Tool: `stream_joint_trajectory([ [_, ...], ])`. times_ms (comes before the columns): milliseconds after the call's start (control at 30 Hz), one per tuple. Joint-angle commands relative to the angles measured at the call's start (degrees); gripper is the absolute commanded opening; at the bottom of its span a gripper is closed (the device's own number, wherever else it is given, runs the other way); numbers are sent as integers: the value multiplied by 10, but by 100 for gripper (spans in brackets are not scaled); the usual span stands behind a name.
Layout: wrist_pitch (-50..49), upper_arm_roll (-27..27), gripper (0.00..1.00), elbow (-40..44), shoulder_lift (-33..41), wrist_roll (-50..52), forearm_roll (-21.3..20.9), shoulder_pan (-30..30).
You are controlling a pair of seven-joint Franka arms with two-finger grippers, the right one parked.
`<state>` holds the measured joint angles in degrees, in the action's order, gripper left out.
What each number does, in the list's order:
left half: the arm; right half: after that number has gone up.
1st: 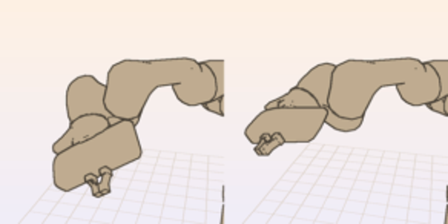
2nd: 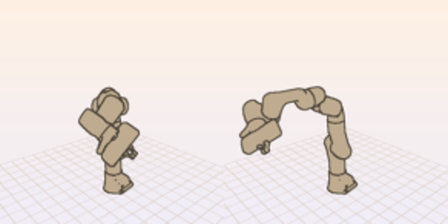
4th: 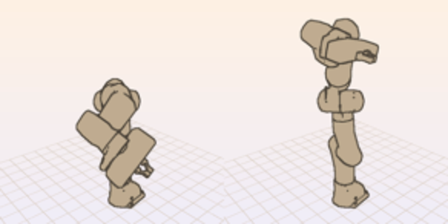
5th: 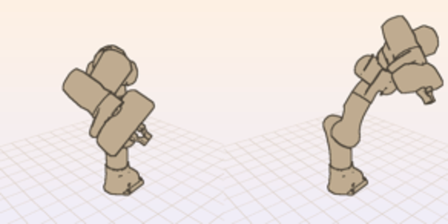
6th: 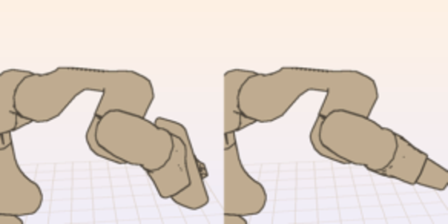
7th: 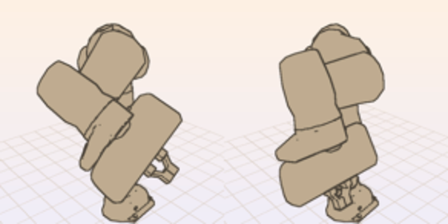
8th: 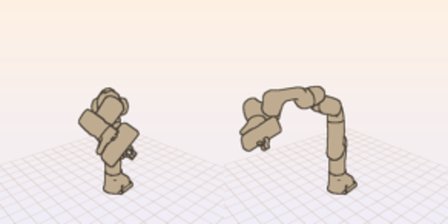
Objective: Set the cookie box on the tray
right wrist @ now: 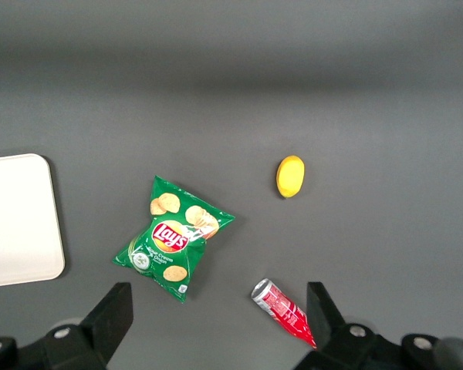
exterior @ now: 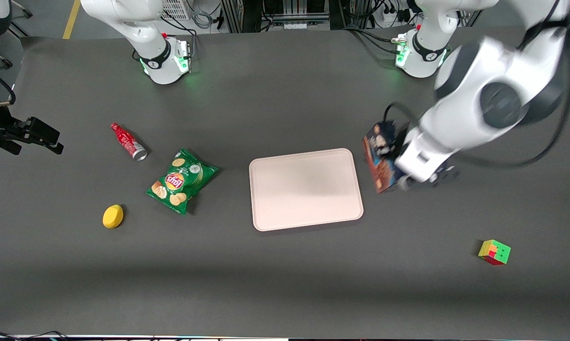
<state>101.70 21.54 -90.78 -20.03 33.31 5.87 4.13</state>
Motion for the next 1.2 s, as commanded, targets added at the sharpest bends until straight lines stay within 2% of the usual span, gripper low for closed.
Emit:
stream_joint_trajectory([
  [0,67,10,0,-36,-46,14,-31,10],
  [400,206,10,2,-125,-71,24,-42,25],
  [567,240,15,46,-135,-88,25,-64,26],
  [700,247,15,100,-134,-92,23,-74,26],
  [1033,227,11,100,-122,-79,23,-82,18],
  [1167,143,4,100,-93,-52,19,-82,5],
])
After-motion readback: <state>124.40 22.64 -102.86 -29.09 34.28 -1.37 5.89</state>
